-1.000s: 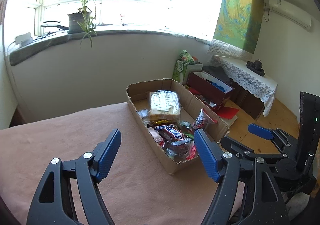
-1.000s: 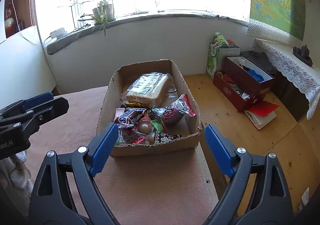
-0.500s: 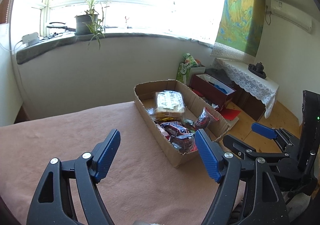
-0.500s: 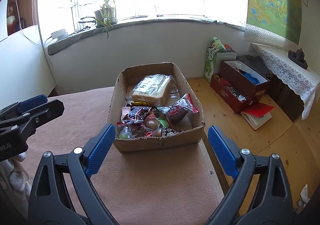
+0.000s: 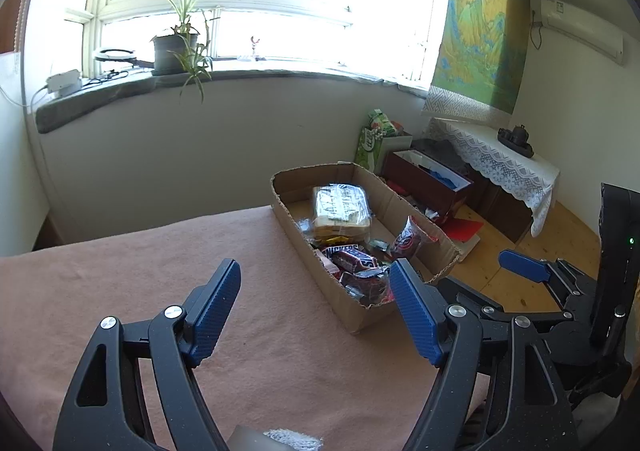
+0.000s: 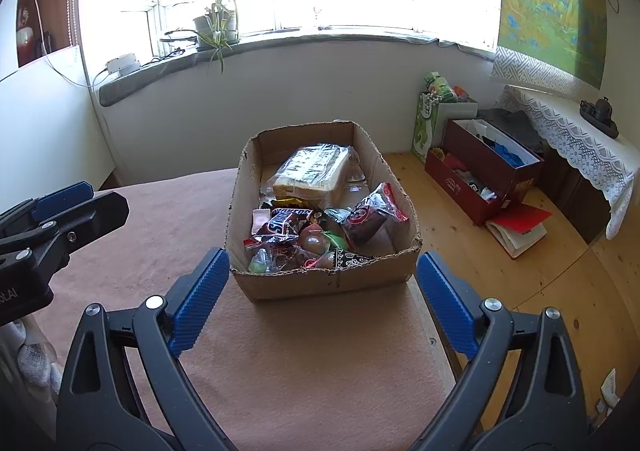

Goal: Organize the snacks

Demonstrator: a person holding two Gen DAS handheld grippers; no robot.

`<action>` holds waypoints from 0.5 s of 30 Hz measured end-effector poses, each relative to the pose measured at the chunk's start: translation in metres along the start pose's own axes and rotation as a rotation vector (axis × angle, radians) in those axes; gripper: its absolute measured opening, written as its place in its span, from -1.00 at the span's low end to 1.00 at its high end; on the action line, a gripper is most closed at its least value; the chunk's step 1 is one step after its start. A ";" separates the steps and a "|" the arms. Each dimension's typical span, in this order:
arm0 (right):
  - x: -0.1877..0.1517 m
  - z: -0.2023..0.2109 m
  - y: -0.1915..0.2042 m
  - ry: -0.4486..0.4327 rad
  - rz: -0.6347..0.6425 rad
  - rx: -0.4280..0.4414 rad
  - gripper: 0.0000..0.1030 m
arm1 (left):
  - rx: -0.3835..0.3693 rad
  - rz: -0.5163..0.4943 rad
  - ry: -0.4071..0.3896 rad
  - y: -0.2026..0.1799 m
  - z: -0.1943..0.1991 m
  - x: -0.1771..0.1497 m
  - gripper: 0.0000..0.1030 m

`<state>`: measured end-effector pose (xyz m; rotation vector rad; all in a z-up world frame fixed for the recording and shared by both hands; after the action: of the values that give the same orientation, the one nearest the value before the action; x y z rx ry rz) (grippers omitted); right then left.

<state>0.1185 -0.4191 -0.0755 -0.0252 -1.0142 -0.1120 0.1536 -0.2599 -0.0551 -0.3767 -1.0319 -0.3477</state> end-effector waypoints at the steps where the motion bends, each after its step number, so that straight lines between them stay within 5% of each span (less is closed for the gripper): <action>1: 0.000 0.000 0.000 0.001 -0.001 0.000 0.88 | 0.000 -0.001 0.000 0.000 0.000 0.000 0.50; 15: -0.001 0.002 0.006 -0.001 0.007 0.001 0.89 | 0.005 -0.005 -0.016 0.004 0.007 -0.001 0.50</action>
<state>0.1170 -0.4131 -0.0753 -0.0275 -1.0152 -0.1054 0.1499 -0.2529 -0.0538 -0.3735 -1.0488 -0.3469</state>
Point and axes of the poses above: each gripper's, at about its wrist camera, not at the fingertips, and z roughly against the way its jaws point, y to its left, x to its top, the point moved 8 cm from there along -z, roughly the way its jaws point, and after that the axes turned 5 degrees about -y, right-handed, at the moved point
